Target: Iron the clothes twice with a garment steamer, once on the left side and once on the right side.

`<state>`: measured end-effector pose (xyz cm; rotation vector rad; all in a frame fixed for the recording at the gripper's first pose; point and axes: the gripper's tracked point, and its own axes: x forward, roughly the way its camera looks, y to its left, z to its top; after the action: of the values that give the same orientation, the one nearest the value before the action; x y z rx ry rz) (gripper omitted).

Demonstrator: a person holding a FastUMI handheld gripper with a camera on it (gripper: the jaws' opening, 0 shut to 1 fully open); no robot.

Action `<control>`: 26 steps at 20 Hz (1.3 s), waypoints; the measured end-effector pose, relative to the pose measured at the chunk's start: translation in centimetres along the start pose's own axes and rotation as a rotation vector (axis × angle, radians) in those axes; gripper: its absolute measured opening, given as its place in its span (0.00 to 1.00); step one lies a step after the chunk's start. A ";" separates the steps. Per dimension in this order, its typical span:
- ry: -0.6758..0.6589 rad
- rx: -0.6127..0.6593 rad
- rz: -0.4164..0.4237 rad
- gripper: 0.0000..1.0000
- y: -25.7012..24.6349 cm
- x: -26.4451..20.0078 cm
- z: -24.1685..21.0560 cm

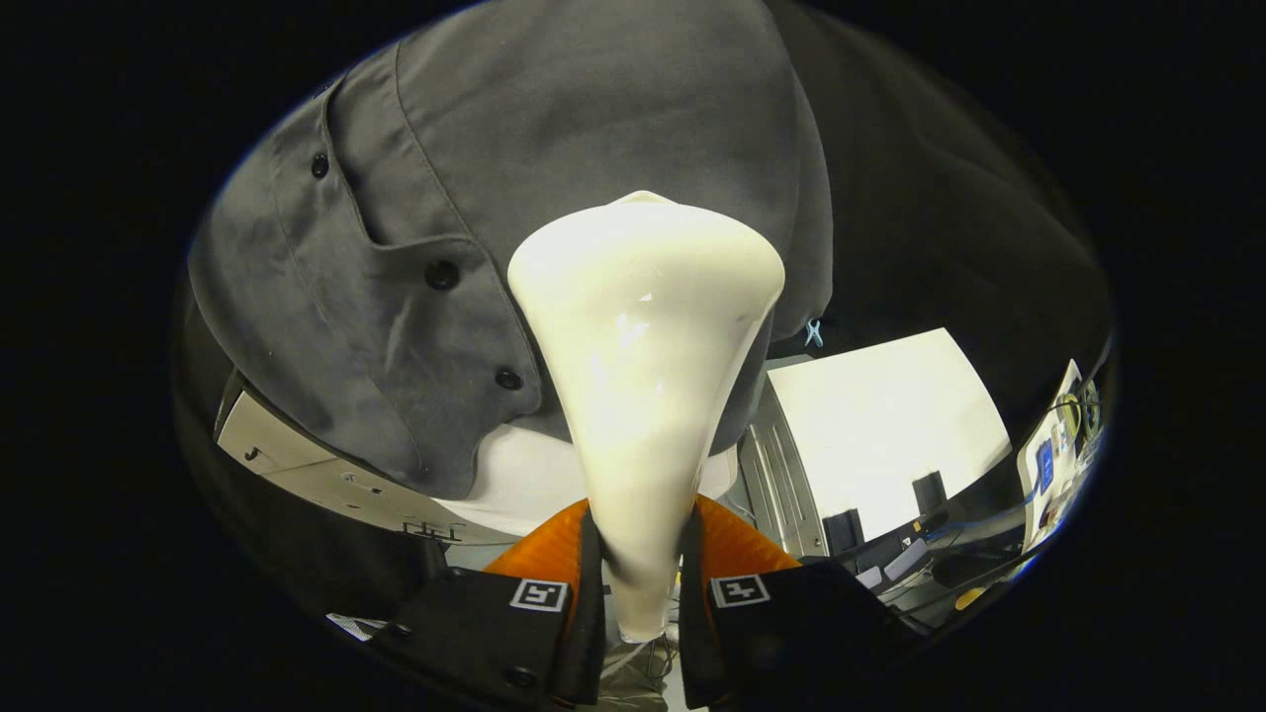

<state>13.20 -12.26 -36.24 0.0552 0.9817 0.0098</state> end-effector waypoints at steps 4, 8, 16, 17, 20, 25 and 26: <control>0.019 0.001 -0.010 0.39 -0.3 0.7 -1.3; 0.037 0.010 -0.015 0.39 -0.4 1.1 -2.9; 0.031 0.046 -0.030 0.39 1.4 0.0 -4.8; 0.021 0.056 -0.035 0.39 1.5 -0.4 -4.8; -0.031 0.097 -0.043 0.39 2.5 -2.6 -4.4; -0.168 0.103 -0.036 0.39 6.8 -9.2 -0.8; -0.195 0.103 -0.032 0.39 7.9 -10.5 -0.1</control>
<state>7.41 -4.70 -27.18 0.1324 0.7876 -0.0744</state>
